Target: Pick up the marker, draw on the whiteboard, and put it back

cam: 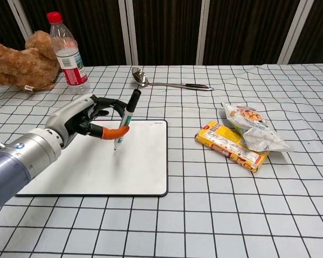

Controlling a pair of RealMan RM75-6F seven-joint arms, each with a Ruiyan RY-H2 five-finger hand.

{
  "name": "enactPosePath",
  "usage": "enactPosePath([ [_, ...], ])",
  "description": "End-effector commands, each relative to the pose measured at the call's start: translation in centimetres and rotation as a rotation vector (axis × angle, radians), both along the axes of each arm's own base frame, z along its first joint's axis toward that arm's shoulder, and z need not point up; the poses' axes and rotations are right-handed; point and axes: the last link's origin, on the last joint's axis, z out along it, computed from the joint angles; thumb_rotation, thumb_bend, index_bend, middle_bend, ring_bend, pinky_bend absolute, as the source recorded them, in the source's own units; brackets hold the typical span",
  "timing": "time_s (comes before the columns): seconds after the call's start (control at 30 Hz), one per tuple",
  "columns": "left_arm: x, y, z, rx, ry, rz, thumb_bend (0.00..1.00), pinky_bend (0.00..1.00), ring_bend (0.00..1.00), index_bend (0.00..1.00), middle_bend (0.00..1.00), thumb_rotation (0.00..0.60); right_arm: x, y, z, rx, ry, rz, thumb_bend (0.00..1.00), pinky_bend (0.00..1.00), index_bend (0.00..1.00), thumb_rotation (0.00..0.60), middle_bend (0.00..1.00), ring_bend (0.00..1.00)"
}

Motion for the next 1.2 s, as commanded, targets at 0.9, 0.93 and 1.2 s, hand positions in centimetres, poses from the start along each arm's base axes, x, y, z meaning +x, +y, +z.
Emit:
enactPosePath([
  [0.9, -4.9, 5.4, 6.5, 0.204, 0.122, -0.009, 0.52, 0.05, 0.02, 0.71, 0.18, 0.600, 0.3, 0.2, -0.2, 0.000, 0.008, 0.013, 0.35, 0.00, 0.00, 0.600, 0.00, 0.00],
  [0.93, -4.9, 5.4, 6.9, 0.210, 0.111, -0.006, 0.52, 0.05, 0.02, 0.71, 0.18, 0.600, 0.2, 0.2, -0.2, 0.000, 0.008, 0.012, 0.35, 0.00, 0.00, 0.600, 0.00, 0.00],
  [1.2, -4.3, 3.0, 6.7, 0.144, 0.045, 0.005, 0.52, 0.05, 0.02, 0.71, 0.18, 0.600, 0.3, 0.2, -0.3, 0.003, 0.007, 0.012, 0.35, 0.00, 0.00, 0.600, 0.00, 0.00],
])
